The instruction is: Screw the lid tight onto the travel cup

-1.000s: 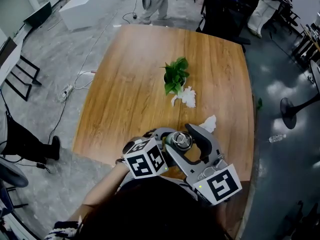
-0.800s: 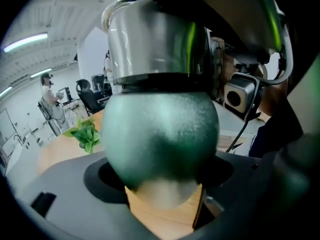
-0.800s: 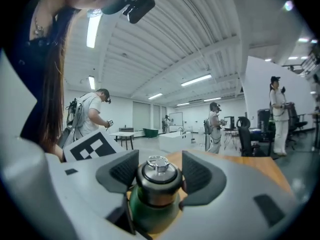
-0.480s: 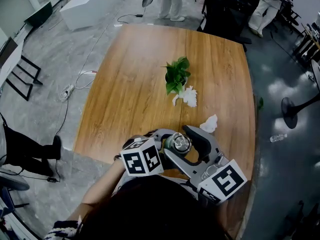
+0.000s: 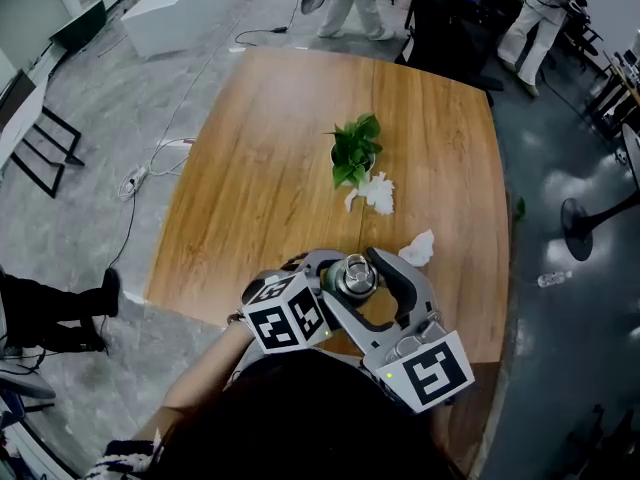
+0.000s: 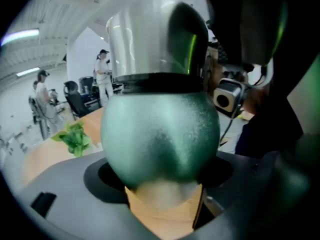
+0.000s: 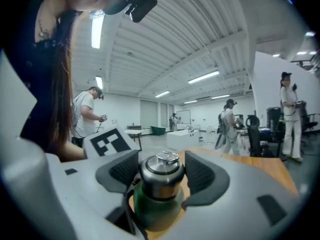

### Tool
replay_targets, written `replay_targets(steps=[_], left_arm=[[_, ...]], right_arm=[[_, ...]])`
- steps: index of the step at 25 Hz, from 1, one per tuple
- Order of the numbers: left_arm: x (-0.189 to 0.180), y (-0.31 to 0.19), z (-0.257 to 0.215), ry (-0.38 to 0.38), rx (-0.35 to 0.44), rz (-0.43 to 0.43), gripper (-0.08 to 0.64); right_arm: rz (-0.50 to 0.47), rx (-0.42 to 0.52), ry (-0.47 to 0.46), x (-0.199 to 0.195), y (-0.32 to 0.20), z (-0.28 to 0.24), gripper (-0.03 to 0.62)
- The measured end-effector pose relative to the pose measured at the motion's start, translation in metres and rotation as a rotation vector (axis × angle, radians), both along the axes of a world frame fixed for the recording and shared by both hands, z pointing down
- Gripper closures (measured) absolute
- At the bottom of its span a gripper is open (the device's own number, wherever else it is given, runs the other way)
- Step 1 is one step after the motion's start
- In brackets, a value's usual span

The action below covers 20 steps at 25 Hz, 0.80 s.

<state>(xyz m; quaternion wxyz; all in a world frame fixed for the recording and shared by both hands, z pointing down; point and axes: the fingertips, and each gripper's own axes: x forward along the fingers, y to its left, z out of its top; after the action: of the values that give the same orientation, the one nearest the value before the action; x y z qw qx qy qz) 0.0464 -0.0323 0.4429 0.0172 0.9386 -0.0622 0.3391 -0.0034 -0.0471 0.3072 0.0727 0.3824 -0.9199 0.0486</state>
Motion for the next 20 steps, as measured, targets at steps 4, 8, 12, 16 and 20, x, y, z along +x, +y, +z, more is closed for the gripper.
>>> replay_targets(steps=[4, 8, 12, 16, 20], left_arm=[[0.001, 0.027, -0.005, 0.054, -0.094, 0.202, 0.160], [0.004, 0.012, 0.004, -0.013, -0.018, 0.109, 0.160], [-0.003, -0.006, 0.016, -0.103, 0.063, -0.037, 0.160], [-0.010, -0.019, 0.018, -0.137, 0.134, -0.145, 0.160], [0.000, 0.002, 0.001, 0.049, -0.052, -0.027, 0.160]], right_arm=[[-0.086, -0.048, -0.047, -0.002, 0.007, 0.001, 0.313], [0.009, 0.008, 0.053, 0.003, -0.002, 0.011, 0.314], [0.132, -0.021, 0.110, 0.009, -0.010, 0.024, 0.314], [0.141, -0.065, -0.001, 0.009, -0.013, 0.017, 0.314], [0.024, -0.067, -0.070, 0.006, -0.002, -0.001, 0.313]])
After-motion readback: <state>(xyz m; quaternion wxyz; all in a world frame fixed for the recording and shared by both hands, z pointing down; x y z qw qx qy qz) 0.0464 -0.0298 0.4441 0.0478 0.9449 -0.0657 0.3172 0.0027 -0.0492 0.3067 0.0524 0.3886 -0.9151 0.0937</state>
